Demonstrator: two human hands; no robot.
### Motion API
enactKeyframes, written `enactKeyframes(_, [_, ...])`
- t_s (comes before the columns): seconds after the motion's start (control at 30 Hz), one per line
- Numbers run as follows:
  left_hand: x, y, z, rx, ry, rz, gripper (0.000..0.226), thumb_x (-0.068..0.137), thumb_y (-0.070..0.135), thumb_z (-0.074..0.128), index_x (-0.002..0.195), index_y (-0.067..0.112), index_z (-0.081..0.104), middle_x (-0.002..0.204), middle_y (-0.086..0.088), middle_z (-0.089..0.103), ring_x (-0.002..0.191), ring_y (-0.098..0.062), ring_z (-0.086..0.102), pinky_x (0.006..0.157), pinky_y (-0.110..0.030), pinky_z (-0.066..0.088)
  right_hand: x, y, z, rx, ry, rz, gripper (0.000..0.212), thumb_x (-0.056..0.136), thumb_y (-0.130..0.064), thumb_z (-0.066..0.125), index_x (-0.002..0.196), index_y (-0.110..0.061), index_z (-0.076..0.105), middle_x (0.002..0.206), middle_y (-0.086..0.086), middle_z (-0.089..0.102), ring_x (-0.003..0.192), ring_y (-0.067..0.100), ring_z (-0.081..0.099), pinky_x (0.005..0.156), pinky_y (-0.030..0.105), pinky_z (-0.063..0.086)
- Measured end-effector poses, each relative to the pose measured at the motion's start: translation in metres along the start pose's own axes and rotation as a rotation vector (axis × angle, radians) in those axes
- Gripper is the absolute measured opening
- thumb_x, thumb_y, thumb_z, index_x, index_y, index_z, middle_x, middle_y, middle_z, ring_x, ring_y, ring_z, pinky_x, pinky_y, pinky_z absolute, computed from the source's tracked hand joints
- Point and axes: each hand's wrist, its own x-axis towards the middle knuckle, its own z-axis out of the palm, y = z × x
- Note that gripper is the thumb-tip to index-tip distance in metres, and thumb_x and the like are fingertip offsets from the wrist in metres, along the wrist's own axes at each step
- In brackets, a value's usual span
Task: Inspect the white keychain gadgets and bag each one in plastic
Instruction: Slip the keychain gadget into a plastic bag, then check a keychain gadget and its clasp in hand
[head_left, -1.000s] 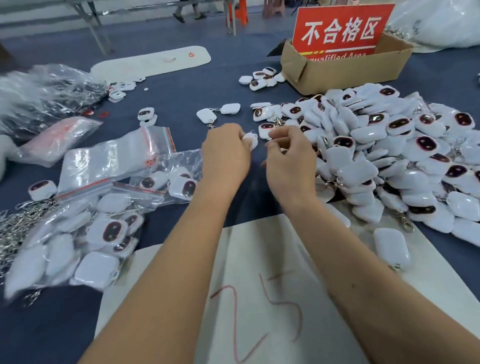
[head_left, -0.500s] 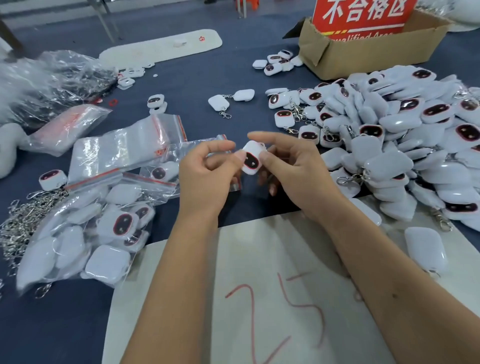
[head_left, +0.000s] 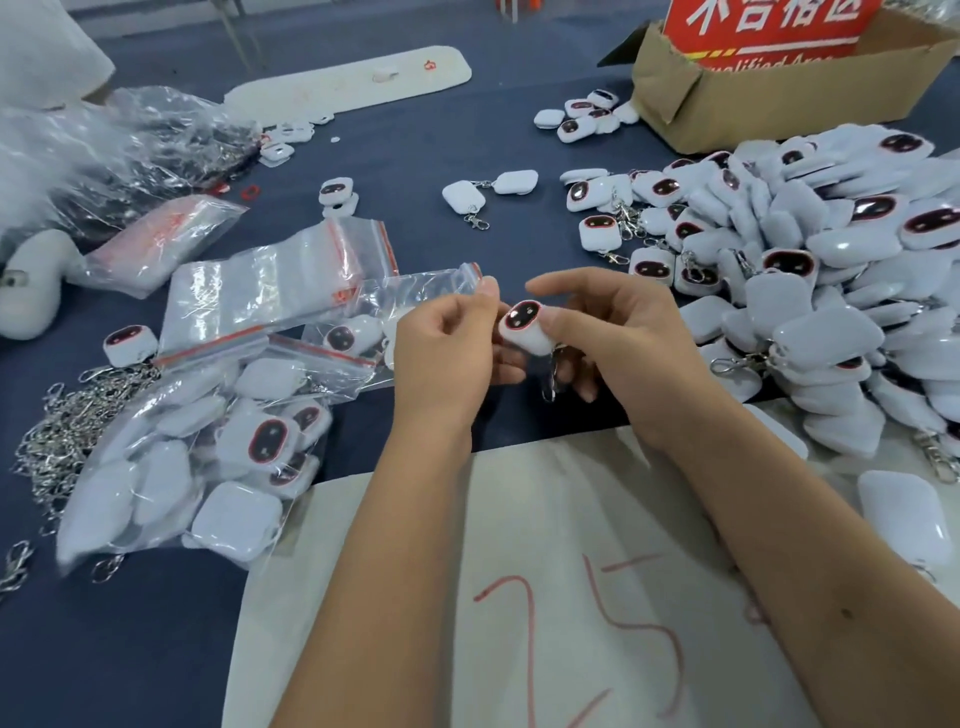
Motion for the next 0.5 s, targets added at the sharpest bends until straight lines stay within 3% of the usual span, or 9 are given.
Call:
enactKeyframes(0.1, [-0.0017,0.0041,0.0014,-0.128,-0.093,-0.095,0.029,0.103,0.027,0.064,0.088,0.003,0.073,0.071,-0.006,0.070,0.051,-0.012,0.062,0.052,-0.019,0.053,0.0045,0.0012,0.0010,0.129,0.094,0.071,0.017,0.098,-0.005,0.065,0.114,-0.009,0.072,0.069,0.006,0.068,0.043,0.017,0.053,0.036,0.022,0.038])
enactKeyframes(0.23, [-0.0047,0.0042,0.0015,-0.177,-0.098,-0.056,0.017,0.098,0.005,0.064,0.084,0.005,0.073,0.076,-0.006,0.074,0.063,-0.012,0.068,0.062,-0.018,0.055,0.0031,0.0005,0.0011,0.138,-0.017,0.064,0.027,0.100,-0.007,0.065,0.127,-0.010,0.065,0.078,0.015,0.067,0.045,0.019,0.057,0.038,0.023,0.040])
enactKeyframes(0.33, [-0.0049,0.0059,-0.0013,-0.196,-0.086,-0.030,0.017,0.097,0.003,0.063,0.086,0.006,0.075,0.079,-0.009,0.076,0.066,-0.014,0.069,0.062,-0.019,0.055,0.0023,-0.0007,0.0008,0.157,-0.123,0.052,0.025,0.097,-0.018,0.064,0.121,-0.011,0.068,0.080,0.014,0.070,0.048,0.020,0.059,0.039,0.023,0.039])
enactKeyframes(0.5, [-0.0062,0.0069,-0.0020,-0.129,-0.082,0.068,0.011,0.094,0.002,0.069,0.100,0.004,0.078,0.086,-0.012,0.079,0.074,-0.019,0.074,0.064,-0.026,0.058,0.0032,-0.0016,0.0009,0.189,-0.091,0.045,0.018,0.096,-0.022,0.062,0.110,-0.017,0.073,0.087,0.014,0.069,0.058,0.023,0.062,0.042,0.023,0.038])
